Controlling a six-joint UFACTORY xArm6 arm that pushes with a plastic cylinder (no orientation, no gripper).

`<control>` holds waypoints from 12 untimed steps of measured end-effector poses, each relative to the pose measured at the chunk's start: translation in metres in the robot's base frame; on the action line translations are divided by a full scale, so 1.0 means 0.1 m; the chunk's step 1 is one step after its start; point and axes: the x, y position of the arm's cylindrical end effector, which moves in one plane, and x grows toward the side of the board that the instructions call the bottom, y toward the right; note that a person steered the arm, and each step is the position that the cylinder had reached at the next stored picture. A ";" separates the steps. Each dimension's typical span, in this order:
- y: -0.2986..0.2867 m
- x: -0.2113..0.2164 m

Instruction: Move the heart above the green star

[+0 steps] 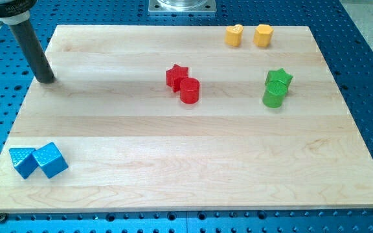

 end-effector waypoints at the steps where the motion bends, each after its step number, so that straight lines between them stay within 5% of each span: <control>1: 0.00 0.00; 10: 0.08 0.01; 12: 0.53 0.00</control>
